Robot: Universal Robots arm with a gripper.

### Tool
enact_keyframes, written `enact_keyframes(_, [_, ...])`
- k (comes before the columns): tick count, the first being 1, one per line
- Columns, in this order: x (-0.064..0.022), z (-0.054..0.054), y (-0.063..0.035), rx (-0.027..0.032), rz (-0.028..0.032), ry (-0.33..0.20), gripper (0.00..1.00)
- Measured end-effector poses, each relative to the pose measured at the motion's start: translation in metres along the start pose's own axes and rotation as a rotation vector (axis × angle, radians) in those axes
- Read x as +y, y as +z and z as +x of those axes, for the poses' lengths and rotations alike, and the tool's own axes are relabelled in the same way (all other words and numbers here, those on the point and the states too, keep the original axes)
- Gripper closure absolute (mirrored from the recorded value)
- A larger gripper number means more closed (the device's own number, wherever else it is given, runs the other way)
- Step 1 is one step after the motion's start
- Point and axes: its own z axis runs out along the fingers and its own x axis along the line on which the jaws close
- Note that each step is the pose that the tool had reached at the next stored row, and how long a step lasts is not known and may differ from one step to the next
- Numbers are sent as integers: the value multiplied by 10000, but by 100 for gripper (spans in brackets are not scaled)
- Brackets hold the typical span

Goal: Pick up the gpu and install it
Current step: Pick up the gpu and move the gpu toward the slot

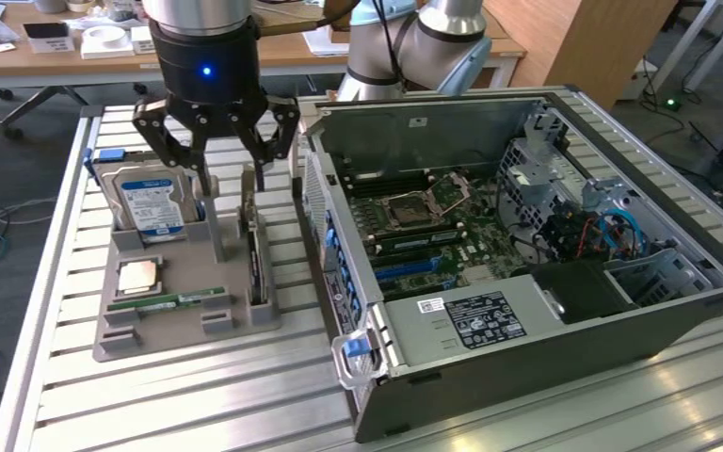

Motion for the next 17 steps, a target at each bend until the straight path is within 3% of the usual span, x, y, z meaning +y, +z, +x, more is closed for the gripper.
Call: enact_keyframes(17, [-8, 3, 154, 0, 0, -1, 41])
